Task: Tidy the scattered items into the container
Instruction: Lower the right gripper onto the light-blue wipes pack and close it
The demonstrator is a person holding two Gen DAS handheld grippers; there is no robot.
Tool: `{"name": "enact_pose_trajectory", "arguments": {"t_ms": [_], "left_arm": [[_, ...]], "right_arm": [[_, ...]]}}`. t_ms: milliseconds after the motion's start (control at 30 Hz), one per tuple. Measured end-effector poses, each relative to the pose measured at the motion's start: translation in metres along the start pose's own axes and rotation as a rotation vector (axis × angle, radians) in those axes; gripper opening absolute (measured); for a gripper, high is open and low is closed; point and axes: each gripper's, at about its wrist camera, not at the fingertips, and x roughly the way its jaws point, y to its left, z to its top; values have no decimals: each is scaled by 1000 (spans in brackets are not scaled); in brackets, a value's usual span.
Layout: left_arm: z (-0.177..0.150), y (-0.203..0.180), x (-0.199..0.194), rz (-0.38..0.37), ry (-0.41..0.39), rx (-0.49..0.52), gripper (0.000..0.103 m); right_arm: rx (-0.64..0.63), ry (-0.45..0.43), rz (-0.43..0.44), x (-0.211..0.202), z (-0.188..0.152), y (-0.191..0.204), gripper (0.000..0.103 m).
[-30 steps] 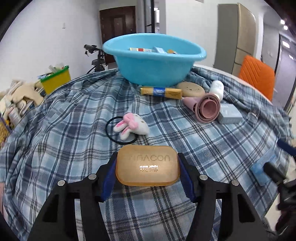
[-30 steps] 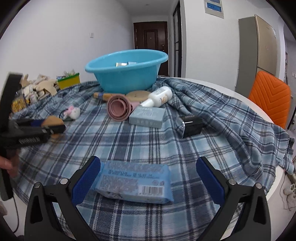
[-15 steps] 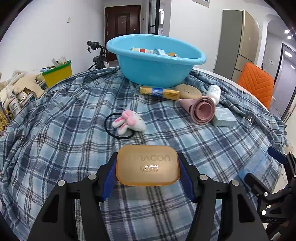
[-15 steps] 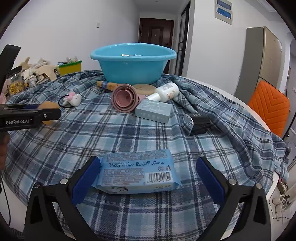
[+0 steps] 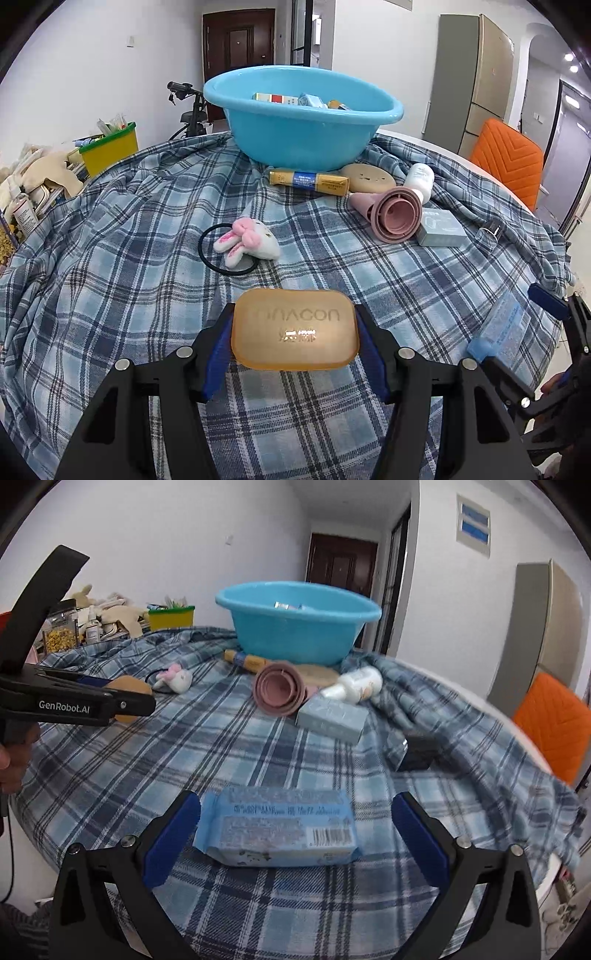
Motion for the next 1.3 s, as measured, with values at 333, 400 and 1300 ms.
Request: {"name": "enact_pose_trajectory", "arguments": {"t_ms": [333, 400, 1300], "left_arm": [[-1, -3, 3, 2, 14, 8, 63], [-1, -2, 3, 3, 16, 9, 63], [-4, -9, -1, 13, 14, 1, 63]], "right_arm": [[-71, 4, 24, 5, -4, 14, 103], [-55, 19, 24, 9, -5, 12, 103], [62, 39, 76, 14, -8, -7, 79]]}}
